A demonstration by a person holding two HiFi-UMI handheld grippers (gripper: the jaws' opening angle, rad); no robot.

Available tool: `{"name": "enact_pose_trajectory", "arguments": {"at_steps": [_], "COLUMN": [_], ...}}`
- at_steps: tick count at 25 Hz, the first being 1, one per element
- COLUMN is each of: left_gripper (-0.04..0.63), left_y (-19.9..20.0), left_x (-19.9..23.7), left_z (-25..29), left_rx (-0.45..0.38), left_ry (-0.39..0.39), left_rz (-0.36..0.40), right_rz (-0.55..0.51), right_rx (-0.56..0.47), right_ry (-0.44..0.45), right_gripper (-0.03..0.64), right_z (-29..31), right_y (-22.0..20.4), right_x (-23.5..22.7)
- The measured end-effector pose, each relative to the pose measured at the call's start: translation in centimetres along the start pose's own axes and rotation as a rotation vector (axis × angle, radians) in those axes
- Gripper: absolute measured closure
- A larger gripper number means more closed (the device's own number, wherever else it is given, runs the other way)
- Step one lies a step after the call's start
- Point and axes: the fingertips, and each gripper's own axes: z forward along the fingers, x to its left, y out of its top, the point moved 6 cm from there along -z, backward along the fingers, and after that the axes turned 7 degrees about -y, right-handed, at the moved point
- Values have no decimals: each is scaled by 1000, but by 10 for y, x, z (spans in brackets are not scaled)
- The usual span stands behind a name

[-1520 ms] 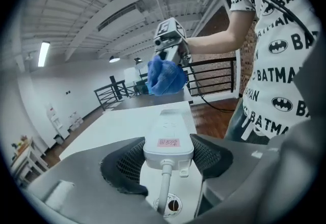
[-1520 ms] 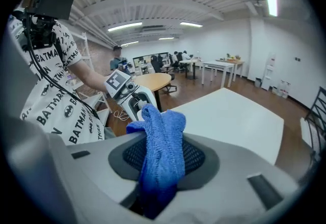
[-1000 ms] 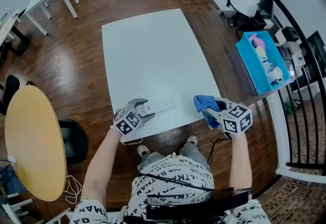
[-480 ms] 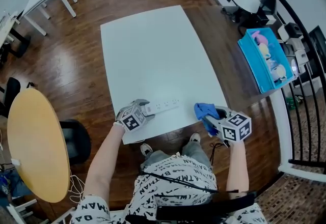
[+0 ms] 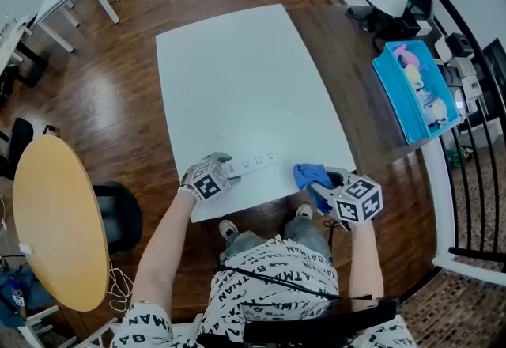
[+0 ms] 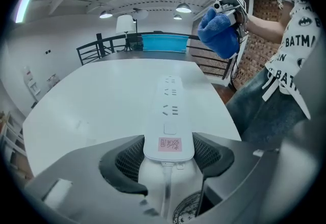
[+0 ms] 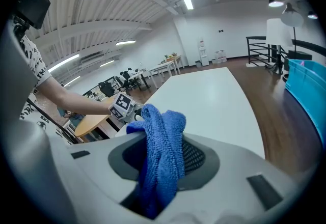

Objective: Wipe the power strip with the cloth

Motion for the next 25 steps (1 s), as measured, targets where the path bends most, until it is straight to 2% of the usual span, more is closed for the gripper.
{"name": "enact_pose_trajectory", "arguments": {"at_steps": [2,4,9,12,15,18,20,21,23,25], "left_gripper": [297,232,230,232,244,340,466,501,564,575], "left_y": [1,2,11,20,26,20,12,6,-5,-13], "left_x": [0,1,0,4,6,-1,-13,-20,-36,-54], "left_z": [0,-3,-28,-60,-103,-149,-176,-185,-196,-199], "left_rx": [-7,-29,-113,-209,-341,-428,-476,-493,-531,-597], "left_ry": [-2,7,76,166,281,445,554,600,668,697], "left_rz": [-25,-51,-87,-133,-235,-330,-375,-400,-476,-585], "right_rz": [3,4,0,-6,-15,-20,-19,-17,-16,-18], "right_rx": [-1,0,-7,-29,-40,-58,-76,-84,-97,-107], "right_ry": [-1,2,12,20,25,21,11,3,-12,-25], "right_gripper": [476,476,476,476,476,476,476,476,476,476], "right_z": [1,2,2,2,3,6,9,11,15,19], "right_y": [-2,-3,0,7,11,13,16,16,16,15], "right_x": [-2,-3,-11,-14,-14,-8,-3,-1,3,8]}}
